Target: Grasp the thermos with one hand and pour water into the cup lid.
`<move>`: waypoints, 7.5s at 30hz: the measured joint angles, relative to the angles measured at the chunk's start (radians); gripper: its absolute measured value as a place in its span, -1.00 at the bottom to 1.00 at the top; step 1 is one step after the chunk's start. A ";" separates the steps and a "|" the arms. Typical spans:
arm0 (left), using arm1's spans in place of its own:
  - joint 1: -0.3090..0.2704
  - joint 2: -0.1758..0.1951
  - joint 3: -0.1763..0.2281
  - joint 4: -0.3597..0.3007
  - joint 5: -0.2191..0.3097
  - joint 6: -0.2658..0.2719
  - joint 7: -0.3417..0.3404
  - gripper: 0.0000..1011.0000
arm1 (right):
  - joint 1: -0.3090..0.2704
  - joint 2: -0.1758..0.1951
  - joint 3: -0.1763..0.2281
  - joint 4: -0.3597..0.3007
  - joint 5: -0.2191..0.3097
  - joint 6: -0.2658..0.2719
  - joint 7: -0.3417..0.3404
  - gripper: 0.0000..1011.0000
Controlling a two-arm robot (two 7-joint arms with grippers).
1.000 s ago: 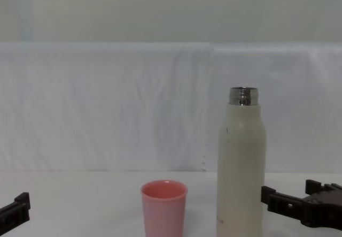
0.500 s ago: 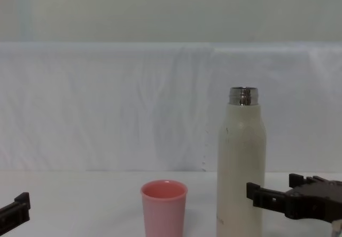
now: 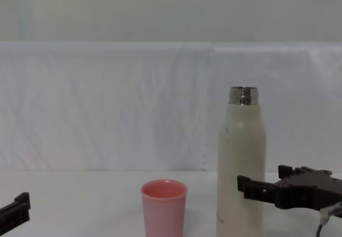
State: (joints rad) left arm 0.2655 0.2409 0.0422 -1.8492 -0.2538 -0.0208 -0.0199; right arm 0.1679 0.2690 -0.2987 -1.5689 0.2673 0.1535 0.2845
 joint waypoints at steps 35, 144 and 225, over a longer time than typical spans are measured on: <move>0.000 0.000 0.000 0.000 0.000 0.000 0.000 0.98 | 0.078 -0.012 -0.030 0.090 0.012 -0.026 0.020 0.98; 0.000 0.000 0.000 0.000 0.000 0.000 0.000 0.98 | 0.192 -0.070 -0.050 0.264 0.011 -0.078 0.028 0.87; 0.000 0.000 0.000 0.000 0.000 0.000 0.000 0.98 | 0.163 0.122 -0.130 -0.081 -0.389 0.293 0.063 0.87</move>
State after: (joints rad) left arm 0.2655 0.2410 0.0422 -1.8492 -0.2538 -0.0208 -0.0199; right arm 0.3306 0.3912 -0.4283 -1.6497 -0.1216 0.4466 0.3470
